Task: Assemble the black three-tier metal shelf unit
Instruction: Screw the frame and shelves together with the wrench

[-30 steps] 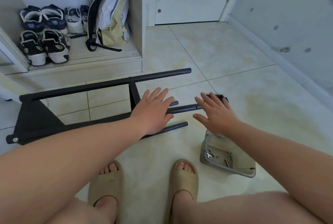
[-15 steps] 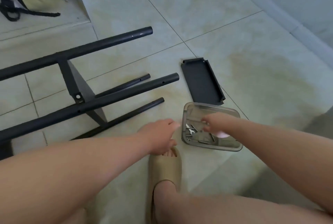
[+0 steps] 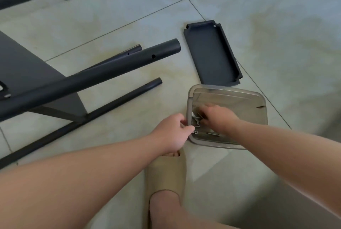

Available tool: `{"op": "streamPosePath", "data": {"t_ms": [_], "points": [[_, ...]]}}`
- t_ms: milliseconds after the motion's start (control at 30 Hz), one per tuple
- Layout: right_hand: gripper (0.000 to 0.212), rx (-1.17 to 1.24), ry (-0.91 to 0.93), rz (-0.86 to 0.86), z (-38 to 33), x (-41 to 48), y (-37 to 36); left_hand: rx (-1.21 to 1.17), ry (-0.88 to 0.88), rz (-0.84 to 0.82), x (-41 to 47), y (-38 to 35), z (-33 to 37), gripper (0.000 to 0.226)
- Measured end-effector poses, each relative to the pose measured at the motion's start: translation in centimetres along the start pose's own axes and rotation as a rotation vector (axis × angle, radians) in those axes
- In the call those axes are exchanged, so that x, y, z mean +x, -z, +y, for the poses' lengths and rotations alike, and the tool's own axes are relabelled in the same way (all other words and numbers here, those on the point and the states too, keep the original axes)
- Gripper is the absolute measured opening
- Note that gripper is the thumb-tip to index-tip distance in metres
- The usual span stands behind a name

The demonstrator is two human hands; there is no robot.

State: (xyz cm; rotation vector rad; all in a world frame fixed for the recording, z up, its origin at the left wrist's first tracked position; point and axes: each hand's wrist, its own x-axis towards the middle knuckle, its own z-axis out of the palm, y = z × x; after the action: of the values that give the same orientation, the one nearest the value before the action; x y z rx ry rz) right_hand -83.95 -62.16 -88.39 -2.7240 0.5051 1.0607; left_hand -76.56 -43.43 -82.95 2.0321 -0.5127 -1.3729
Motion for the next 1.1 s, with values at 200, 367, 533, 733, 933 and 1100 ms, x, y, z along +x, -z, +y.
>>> {"op": "streamPosePath", "data": {"t_ms": [200,367,533,733,933,1100], "points": [[0.031,0.0,0.073,0.075,-1.2,0.4,-0.4,-0.02,-0.001,0.018,0.3,-0.1,-0.1,0.013],[0.031,-0.049,0.014,0.065,-1.6,0.3,0.1,-0.042,-0.005,0.02,0.3,-0.1,-0.2,0.013],[0.031,0.005,-0.033,0.01,-1.4,-0.3,0.2,-0.055,0.003,0.026,-0.2,-0.1,0.1,0.012],[0.031,0.136,-0.096,0.007,-1.7,-0.2,-0.4,-0.052,-0.003,0.023,0.0,-0.1,-0.3,0.018],[0.034,0.255,-0.082,0.037,-1.7,-0.2,-0.4,-0.044,-0.006,0.005,0.2,-0.1,-0.5,0.023],[0.025,0.307,-0.101,0.054,-1.8,-0.2,-0.6,-0.049,-0.002,0.003,0.2,-0.1,-0.5,0.019]]}}
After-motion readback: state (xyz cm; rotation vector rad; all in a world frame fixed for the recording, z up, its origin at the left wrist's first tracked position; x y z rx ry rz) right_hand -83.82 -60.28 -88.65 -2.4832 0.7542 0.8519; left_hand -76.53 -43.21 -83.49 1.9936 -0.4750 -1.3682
